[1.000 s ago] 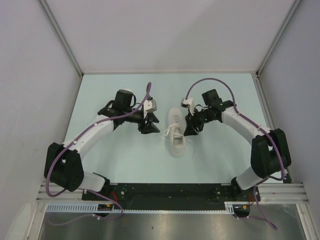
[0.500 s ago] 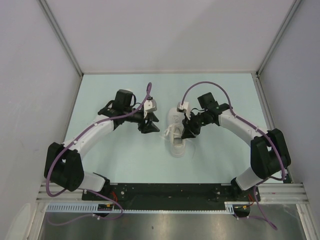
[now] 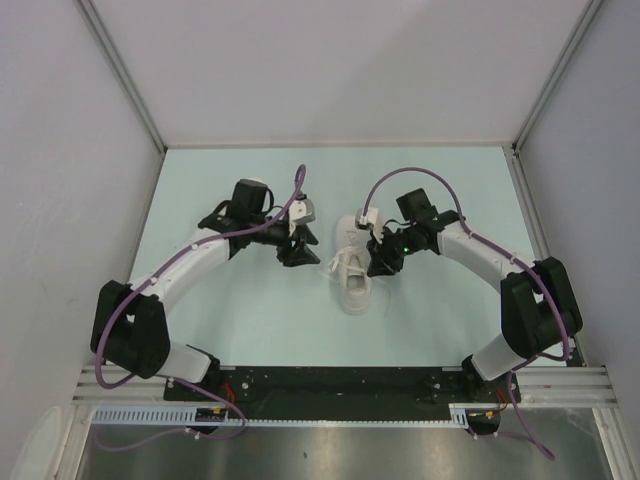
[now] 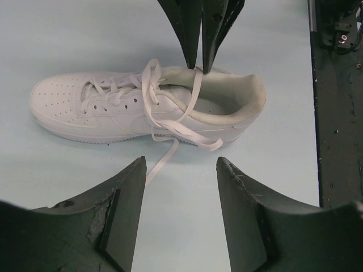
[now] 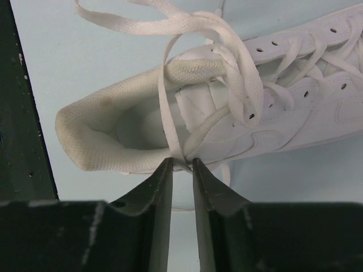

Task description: Tie the shoes

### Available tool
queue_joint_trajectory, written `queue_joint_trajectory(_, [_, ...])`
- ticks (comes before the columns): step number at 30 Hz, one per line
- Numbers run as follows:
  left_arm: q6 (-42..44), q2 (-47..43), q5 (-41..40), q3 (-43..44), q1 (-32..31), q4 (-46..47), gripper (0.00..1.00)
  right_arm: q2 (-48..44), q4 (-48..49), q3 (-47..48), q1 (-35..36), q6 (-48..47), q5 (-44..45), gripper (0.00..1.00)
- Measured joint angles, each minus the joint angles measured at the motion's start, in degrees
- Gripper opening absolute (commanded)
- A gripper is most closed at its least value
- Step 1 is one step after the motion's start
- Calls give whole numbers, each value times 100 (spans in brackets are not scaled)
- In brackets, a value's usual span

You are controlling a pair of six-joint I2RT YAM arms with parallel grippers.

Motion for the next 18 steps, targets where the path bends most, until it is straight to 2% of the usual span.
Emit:
queue_joint_trajectory(5, [-17,96,-35,15,0,48,57,-39,90,-83,17,13,109,0])
queue_joint_trajectory(14, [-188,306,-214,260,-2,339,57,-260,122,-157,2,57,192,0])
queue_joint_trajectory(17, [-271,323,-214,284,-2,393,54,-496,140,-166,-33,129,151,0])
queue_joint_trajectory(18, [-332,354,-212,321,-2,411,49,-573,155,-166,-39,153,136,0])
